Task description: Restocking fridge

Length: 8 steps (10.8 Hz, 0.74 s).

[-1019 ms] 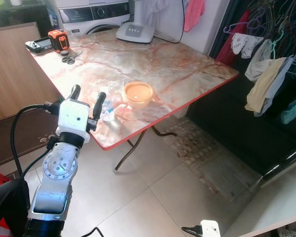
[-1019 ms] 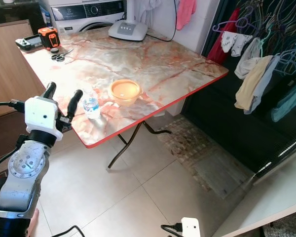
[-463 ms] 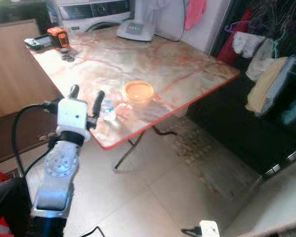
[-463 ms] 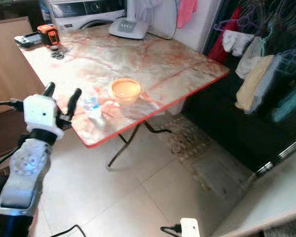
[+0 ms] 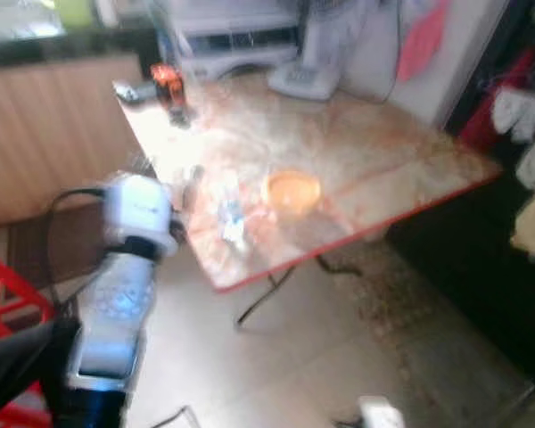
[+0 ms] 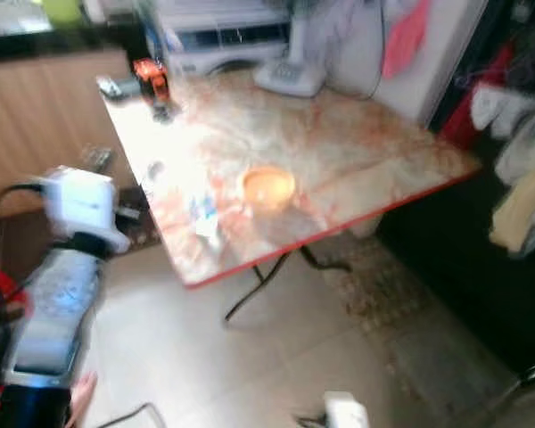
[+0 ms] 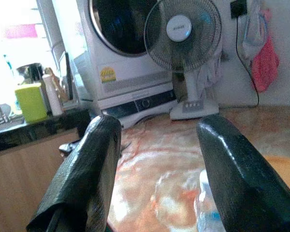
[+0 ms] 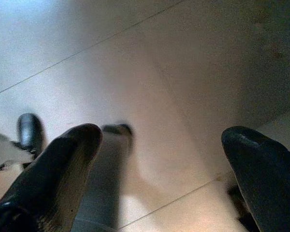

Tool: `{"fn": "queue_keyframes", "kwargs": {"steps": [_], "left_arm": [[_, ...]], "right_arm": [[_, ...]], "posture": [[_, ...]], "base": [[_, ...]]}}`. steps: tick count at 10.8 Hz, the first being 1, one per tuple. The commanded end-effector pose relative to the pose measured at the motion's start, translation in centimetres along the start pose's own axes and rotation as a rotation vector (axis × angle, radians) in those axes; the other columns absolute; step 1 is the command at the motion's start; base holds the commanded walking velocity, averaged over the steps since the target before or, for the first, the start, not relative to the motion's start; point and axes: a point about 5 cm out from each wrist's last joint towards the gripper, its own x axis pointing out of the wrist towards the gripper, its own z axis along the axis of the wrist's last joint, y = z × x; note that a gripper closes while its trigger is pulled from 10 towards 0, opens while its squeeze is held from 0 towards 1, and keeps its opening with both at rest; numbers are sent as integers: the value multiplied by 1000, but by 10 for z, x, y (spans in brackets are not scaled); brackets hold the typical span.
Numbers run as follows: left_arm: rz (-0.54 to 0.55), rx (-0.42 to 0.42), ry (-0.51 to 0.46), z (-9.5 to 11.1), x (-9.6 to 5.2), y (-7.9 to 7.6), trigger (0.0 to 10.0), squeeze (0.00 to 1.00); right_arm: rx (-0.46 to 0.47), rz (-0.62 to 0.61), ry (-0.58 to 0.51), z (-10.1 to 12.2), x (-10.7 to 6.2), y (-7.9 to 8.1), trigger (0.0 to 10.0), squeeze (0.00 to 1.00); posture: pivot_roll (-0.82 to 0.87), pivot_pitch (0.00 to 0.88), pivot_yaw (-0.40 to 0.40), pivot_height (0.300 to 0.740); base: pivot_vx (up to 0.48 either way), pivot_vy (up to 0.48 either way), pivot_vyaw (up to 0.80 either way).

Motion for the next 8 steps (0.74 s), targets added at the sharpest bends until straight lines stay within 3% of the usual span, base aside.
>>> {"fn": "queue_keyframes", "kwargs": {"steps": [1,5,8], "left_arm": [[12,10,-2,1,2,6,10000,0],[-3,-4,-7,3,2,4,10000,0],[-90,-131,-8,8,1,-8,10000,0]], "right_arm": [[2,21,-25,8,2,9,10000,0],[23,16,-33,9,2,8,10000,0],[16,16,-35,10,2,8,10000,0]], "posture": [[-23,35,-119,740],[-20,49,-126,740],[-17,56,-128,740]], "base": [[274,0,0],[279,0,0],[184,0,0]]}}
